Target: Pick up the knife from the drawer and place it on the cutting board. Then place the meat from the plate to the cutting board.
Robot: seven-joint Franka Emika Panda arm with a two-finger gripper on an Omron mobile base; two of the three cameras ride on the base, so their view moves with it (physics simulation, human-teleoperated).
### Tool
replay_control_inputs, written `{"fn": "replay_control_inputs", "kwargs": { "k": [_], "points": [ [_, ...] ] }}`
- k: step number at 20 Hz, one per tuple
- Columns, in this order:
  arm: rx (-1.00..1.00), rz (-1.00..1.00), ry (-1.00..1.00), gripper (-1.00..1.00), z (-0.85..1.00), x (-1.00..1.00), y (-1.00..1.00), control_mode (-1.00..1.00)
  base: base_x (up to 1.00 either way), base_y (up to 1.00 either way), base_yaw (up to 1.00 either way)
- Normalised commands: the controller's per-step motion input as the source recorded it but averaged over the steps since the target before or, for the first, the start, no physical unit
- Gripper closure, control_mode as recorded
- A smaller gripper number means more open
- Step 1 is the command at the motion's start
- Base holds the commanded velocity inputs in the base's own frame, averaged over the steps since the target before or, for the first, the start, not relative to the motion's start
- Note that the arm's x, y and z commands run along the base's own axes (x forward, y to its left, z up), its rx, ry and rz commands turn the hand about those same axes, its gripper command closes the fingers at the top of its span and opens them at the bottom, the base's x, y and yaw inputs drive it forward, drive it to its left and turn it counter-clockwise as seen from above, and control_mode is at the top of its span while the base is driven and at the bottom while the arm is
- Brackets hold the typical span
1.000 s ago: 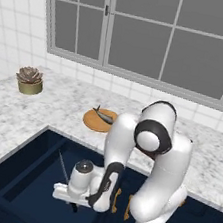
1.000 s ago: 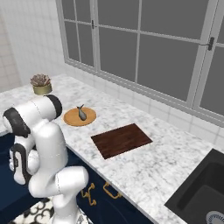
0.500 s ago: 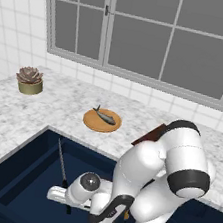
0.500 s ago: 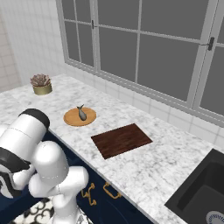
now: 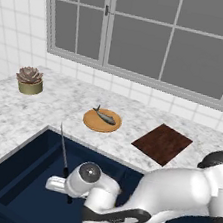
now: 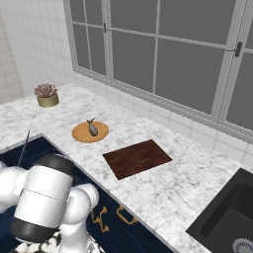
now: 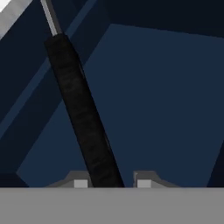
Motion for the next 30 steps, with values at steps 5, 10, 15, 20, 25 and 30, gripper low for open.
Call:
{"fn": "replay_control_inputs", "kwargs": {
  "k": [5,10,15,20,25,30],
  "points": [
    [-0.1,-0.01,-0.03,1.0,1.0,-0.01,0.07,-1.0,0.0,0.0,0.0],
    [-0.09,-0.15,0.0,1.0,1.0,-0.04,0.0,-1.0,0.0,0.0,0.0],
    [-0.05,-0.23,0.05,1.0,0.81,0.0,-0.32,-1.0,0.0,0.0,0.0],
    [-0.06,-0.16,0.31,1.0,-0.16,0.23,-0.36,-1.0,0.0,0.0,0.0],
    [-0.03,-0.1,0.24,1.0,-0.17,0.64,-0.27,-1.0,0.0,0.0,0.0],
    [-0.01,-0.24,0.01,1.0,-0.28,0.53,-0.6,-1.0,0.0,0.0,0.0]
  ]
}}
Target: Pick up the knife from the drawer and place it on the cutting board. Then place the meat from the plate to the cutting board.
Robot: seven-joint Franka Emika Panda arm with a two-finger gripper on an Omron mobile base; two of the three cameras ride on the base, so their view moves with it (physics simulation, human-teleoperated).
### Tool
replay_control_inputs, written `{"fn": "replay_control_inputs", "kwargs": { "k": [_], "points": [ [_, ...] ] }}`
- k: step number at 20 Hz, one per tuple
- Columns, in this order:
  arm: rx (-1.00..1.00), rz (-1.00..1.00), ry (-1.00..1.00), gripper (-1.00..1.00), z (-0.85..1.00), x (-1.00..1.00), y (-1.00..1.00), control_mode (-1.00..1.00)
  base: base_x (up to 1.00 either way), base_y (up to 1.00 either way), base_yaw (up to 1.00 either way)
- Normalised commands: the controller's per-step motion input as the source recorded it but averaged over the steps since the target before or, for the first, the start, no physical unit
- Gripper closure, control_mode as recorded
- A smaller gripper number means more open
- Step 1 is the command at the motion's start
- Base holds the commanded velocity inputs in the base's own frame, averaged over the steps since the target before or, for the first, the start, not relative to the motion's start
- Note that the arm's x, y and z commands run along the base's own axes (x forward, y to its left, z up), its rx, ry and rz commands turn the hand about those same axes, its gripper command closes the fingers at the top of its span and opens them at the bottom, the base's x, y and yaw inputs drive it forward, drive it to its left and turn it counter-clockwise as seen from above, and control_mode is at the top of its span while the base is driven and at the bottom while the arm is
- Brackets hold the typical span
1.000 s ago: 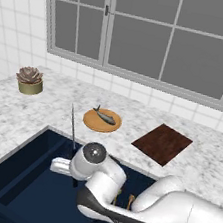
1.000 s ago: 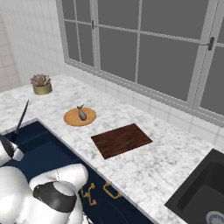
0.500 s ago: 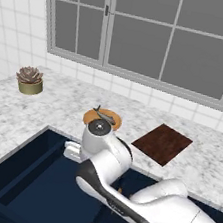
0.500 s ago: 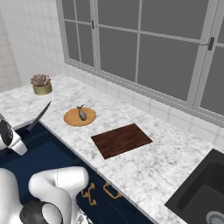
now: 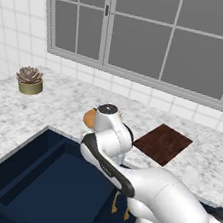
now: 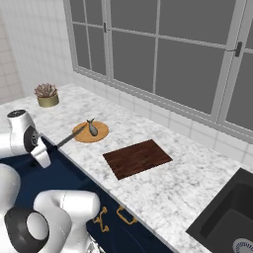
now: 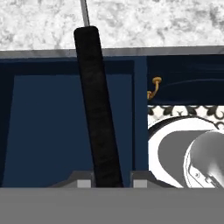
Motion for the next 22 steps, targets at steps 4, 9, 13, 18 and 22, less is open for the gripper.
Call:
{"fn": "replay_control_inputs", "kwargs": {
  "k": [4,9,13,18,22],
  "points": [
    [-0.09,-0.24,-0.13,1.0,-0.69,0.4,-0.31,-1.0,0.0,0.0,0.0],
    [-0.02,-0.2,-0.02,1.0,-0.12,0.5,-0.49,-1.0,0.0,0.0,0.0],
    [0.0,-0.18,0.0,1.0,0.0,0.48,-0.62,-1.0,0.0,0.0,0.0],
    [0.0,-0.17,0.0,1.0,0.0,0.37,-0.67,-1.0,0.0,0.0,0.0],
    [0.0,-0.14,0.0,1.0,0.05,0.3,-0.69,-1.0,0.0,0.0,0.0]
  ]
}}
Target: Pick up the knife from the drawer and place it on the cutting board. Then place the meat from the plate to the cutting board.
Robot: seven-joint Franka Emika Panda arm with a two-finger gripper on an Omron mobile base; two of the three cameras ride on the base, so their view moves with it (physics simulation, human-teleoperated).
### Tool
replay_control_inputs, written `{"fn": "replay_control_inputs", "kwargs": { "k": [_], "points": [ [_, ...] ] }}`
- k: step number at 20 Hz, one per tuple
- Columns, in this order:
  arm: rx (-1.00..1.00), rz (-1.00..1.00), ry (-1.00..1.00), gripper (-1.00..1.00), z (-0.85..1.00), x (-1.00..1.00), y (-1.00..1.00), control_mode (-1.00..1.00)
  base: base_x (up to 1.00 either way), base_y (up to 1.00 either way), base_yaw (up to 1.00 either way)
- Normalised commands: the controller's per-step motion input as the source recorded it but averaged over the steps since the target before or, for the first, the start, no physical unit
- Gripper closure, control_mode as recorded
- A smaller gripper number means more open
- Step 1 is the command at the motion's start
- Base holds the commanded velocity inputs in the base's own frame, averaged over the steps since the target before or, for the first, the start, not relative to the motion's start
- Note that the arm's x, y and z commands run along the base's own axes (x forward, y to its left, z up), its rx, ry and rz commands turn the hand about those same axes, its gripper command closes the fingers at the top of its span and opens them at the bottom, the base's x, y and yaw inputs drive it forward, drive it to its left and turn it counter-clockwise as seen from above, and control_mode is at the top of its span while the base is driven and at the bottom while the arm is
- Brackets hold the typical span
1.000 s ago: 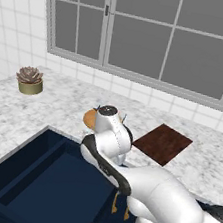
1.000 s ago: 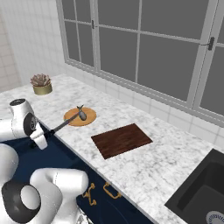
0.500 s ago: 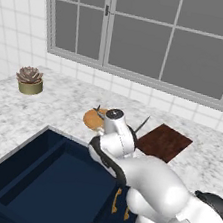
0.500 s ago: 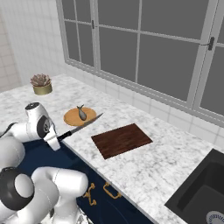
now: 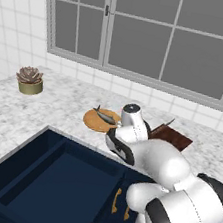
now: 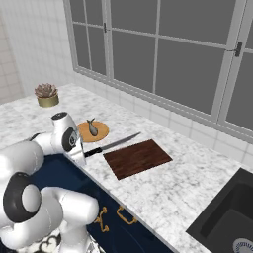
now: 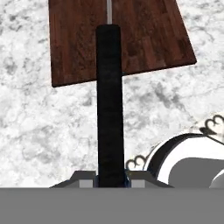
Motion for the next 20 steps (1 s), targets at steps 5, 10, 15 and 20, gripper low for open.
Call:
{"fn": "replay_control_inputs", "kwargs": {
  "k": [5,10,15,20],
  "points": [
    [0.0,-0.12,0.0,1.0,0.0,0.35,-0.66,-1.0,0.0,0.0,0.0],
    [0.0,-0.1,0.0,1.0,0.0,0.36,-0.58,-1.0,0.0,0.0,0.0],
    [0.0,-0.07,0.0,1.0,0.0,0.42,-0.44,-1.0,0.0,0.0,0.0],
    [0.0,-0.01,0.01,1.0,-0.14,0.46,-0.32,-1.0,0.0,0.0,0.0]
  ]
}}
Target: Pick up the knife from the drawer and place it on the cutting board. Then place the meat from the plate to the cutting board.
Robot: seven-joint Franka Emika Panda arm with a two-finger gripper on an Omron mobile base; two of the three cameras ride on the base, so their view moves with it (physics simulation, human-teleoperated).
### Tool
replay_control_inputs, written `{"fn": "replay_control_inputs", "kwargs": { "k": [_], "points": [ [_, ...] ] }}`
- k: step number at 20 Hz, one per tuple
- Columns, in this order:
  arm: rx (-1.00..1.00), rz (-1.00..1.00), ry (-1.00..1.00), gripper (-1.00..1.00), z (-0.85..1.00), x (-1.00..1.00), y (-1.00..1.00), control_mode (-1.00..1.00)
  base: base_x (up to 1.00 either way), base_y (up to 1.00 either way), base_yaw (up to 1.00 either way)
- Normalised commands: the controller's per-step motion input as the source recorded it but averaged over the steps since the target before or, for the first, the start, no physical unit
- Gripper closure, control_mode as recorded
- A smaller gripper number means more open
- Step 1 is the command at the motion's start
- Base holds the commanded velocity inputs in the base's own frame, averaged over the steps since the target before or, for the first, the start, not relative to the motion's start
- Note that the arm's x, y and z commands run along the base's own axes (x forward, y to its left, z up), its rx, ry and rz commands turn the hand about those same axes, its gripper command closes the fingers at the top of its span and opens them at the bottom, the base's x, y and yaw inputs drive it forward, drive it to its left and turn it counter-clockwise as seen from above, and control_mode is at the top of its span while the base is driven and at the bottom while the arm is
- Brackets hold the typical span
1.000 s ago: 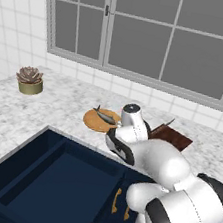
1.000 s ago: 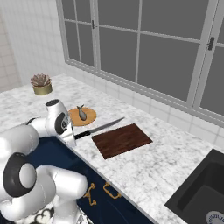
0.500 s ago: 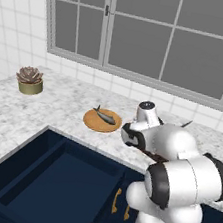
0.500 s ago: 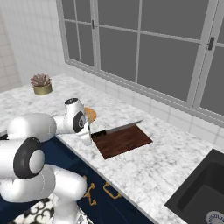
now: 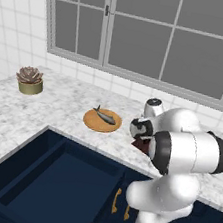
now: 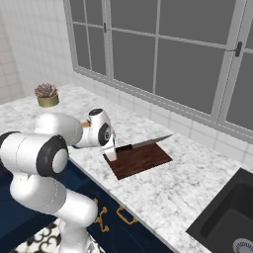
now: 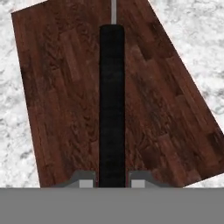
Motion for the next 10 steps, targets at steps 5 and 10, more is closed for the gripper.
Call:
{"fn": "replay_control_inputs", "kwargs": {
  "k": [5,10],
  "points": [
    [-0.05,0.0,0.02,1.0,-0.55,0.54,-0.03,-1.0,0.0,0.0,0.0],
    [-0.07,0.0,0.0,-1.0,-0.24,0.26,0.0,-1.0,0.0,0.0,0.0]
  ]
}}
